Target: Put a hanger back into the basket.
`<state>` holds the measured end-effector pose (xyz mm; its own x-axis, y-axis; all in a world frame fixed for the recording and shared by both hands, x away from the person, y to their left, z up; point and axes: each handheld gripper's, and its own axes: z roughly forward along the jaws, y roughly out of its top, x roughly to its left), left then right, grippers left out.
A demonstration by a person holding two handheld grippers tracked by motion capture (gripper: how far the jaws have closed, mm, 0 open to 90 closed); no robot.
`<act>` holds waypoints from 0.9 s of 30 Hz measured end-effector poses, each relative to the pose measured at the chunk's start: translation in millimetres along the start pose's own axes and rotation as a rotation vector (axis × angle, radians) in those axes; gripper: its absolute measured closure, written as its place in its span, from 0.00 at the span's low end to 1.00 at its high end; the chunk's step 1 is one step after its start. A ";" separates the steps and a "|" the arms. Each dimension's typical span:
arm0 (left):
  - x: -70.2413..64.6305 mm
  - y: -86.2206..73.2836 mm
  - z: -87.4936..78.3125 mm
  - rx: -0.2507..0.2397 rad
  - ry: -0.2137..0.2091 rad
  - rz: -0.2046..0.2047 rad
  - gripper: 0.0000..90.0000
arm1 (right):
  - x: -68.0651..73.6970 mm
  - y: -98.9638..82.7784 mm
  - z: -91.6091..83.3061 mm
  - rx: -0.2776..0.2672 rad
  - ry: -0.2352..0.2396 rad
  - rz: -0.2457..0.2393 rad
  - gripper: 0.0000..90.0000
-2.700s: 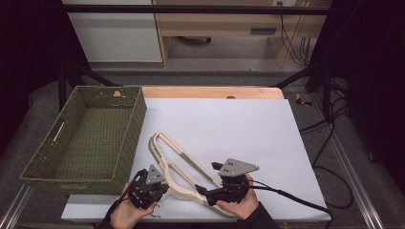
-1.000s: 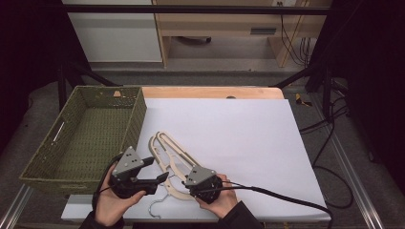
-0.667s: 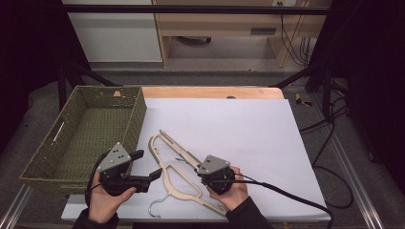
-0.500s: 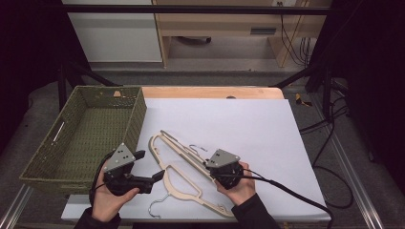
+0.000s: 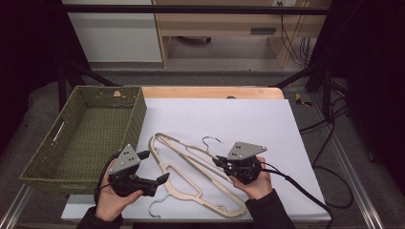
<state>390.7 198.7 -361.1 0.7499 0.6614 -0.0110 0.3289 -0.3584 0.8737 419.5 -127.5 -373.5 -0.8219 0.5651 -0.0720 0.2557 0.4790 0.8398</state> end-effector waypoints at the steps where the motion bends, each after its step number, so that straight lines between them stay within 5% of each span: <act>1: -1.8 1.0 1.2 0.003 -0.003 0.009 0.06 | 2.2 0.8 -0.8 -0.015 0.057 0.005 0.96; 8: -10.8 8.2 8.2 0.007 -0.031 0.070 0.09 | 14.9 2.9 5.3 -0.012 0.184 -0.033 0.96; 13: -12.8 10.2 23.5 0.056 -0.086 0.107 0.26 | 22.4 3.3 10.6 -0.005 0.273 -0.054 0.96; 14: -13.0 9.4 27.8 0.066 -0.092 0.114 0.26 | 22.4 3.3 10.6 -0.005 0.273 -0.054 0.96; 17: -13.1 5.4 40.9 0.120 -0.141 0.131 0.48 | 23.4 2.4 11.6 0.005 0.285 -0.058 0.96; 21: -14.2 3.4 46.1 0.143 -0.152 0.130 0.67 | 23.3 1.6 13.1 0.012 0.303 -0.063 0.96; 27: -18.1 3.5 44.1 0.167 -0.134 0.172 0.76 | 22.4 1.4 13.8 0.009 0.298 -0.057 0.93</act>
<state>403.6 156.5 -379.2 0.8685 0.4925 0.0568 0.2719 -0.5690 0.7761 408.5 -104.9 -381.3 -0.9478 0.3159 0.0437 0.2087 0.5109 0.8339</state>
